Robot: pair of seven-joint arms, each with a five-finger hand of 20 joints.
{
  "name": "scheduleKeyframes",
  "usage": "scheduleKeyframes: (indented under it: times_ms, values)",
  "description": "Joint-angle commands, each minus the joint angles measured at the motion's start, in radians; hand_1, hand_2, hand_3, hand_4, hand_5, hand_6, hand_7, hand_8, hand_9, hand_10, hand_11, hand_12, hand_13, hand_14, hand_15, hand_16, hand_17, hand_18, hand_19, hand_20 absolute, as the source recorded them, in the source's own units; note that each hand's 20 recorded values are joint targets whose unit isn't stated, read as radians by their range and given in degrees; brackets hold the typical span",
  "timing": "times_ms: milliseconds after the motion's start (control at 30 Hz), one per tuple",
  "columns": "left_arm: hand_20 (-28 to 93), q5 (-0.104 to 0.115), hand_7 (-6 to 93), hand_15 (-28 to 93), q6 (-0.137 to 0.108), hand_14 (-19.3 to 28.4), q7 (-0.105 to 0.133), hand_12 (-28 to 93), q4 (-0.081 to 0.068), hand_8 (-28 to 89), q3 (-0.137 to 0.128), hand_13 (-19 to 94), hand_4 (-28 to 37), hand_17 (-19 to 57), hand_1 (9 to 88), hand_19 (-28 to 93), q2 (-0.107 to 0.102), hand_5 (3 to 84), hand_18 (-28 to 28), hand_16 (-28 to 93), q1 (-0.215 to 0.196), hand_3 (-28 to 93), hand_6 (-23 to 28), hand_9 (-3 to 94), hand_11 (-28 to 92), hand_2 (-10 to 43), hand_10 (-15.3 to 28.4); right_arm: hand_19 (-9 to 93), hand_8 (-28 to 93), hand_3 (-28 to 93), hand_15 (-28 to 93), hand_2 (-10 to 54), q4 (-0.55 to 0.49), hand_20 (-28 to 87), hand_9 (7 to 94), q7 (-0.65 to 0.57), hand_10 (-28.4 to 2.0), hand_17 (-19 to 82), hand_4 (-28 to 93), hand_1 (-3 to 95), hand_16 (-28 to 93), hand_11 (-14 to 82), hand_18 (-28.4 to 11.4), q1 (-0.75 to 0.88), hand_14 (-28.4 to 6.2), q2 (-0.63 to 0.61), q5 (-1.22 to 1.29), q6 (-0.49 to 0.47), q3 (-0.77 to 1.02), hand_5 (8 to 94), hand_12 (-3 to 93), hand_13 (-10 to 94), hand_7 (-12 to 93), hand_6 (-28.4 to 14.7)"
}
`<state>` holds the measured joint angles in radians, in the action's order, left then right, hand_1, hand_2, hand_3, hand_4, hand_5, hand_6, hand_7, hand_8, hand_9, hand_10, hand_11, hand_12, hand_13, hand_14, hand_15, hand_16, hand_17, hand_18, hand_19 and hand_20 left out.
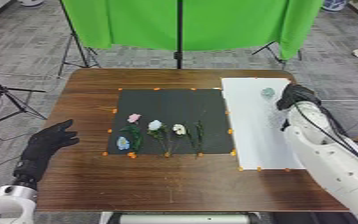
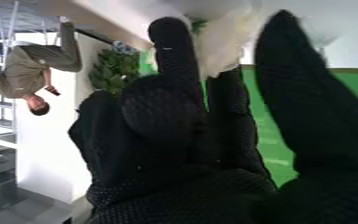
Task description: Arrange flowers
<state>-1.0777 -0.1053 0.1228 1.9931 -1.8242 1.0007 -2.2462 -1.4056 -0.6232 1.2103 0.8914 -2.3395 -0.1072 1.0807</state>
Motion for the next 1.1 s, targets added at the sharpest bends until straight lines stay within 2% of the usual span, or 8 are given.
scheduleKeyframes:
  times_ms: [33,133,267,367,467,667,900,1100]
  values:
    - [22,-0.004,12.1,25,0.003,19.5,-0.007,12,0.000,-7,0.004,42,-28.3,9.5,27.3,19,0.012,41.8,14.5,-2,-0.006,62,5.5,45.8,22,9.1,14.3,93,3,59,67,-9.5,0.014,57,80.5,0.016,-10.2,60,-18,56.9,34,11.2,-15.6,0.012,-3.4,-0.013,-0.030,0.247,-0.045,70.8,37.2,85,22,0.7]
    - [22,-0.003,12.1,25,0.003,19.5,-0.009,12,0.001,-7,0.001,42,-28.3,9.5,27.4,19,0.011,41.7,14.5,-2,-0.010,62,5.5,45.8,22,9.2,14.3,93,7,58,66,-9.5,-0.052,58,86.3,0.008,-9.3,62,-18,61.0,35,9.9,-15.2,0.013,-2.6,-0.028,-0.033,0.325,-0.020,77.5,40.6,88,23,0.0]
    - [22,-0.004,12.1,25,0.001,19.6,-0.011,12,0.003,-7,-0.004,42,-28.3,9.5,27.4,19,0.010,41.7,14.5,-2,-0.015,62,5.4,45.8,22,9.2,14.3,93,7,58,66,-9.5,-0.231,58,87.9,0.025,-9.6,63,-18,61.5,35,10.1,-15.0,0.014,-2.7,-0.039,0.044,0.385,0.007,79.1,41.6,88,23,-0.6]
    - [22,-0.003,12.0,25,0.003,19.6,-0.011,12,0.001,-7,-0.002,42,-28.3,9.5,27.4,19,0.009,41.7,14.5,-2,-0.013,62,5.5,45.8,22,9.2,14.3,93,8,58,66,-9.5,-0.353,58,88.1,0.051,-9.5,63,-18,61.6,35,10.0,-15.0,-0.001,-2.5,-0.015,0.214,0.390,-0.003,79.4,41.9,88,22,-0.9]
    - [22,-0.005,12.0,25,0.008,19.6,-0.011,12,0.001,-6,0.001,42,-28.3,9.5,27.4,19,0.008,41.8,14.5,-2,-0.009,62,5.5,45.8,22,9.1,14.2,93,8,58,65,-9.5,-0.416,58,88.3,0.081,-9.4,63,-18,61.6,35,10.0,-14.9,-0.020,-2.2,0.038,0.385,0.362,-0.026,79.5,42.1,89,22,-1.1]
    - [22,-0.004,12.0,26,0.011,19.6,-0.014,12,-0.004,-6,0.008,42,-28.3,9.5,27.4,19,0.005,41.9,14.5,-2,0.002,62,5.6,45.9,22,9.1,14.2,93,9,58,65,-9.5,-0.413,58,88.5,0.083,-9.8,64,-17,61.8,35,9.8,-14.6,-0.031,-2.1,0.161,0.646,0.289,-0.064,79.6,42.3,89,21,-1.4]
    - [22,-0.002,12.0,26,0.012,19.7,-0.015,12,-0.003,-6,0.005,42,-28.3,9.5,27.4,19,0.010,42.0,14.5,-2,-0.003,62,5.6,45.9,22,9.0,14.2,93,10,57,65,-9.5,-0.364,58,88.1,0.063,-10.0,64,-16,61.5,36,10.0,-14.5,-0.018,-1.9,0.215,0.698,0.223,-0.108,79.4,43.0,89,20,-1.7]
    - [22,-0.001,12.0,26,0.013,19.7,-0.017,12,-0.004,-6,0.005,42,-28.3,9.3,27.2,19,0.011,42.0,14.6,-2,-0.002,62,5.6,45.9,22,9.0,14.2,93,10,56,64,-9.5,-0.343,58,88.6,0.050,-9.8,63,-15,60.9,36,10.3,-14.6,-0.012,-2.2,0.219,0.698,0.205,-0.132,79.2,43.6,88,20,0.1]
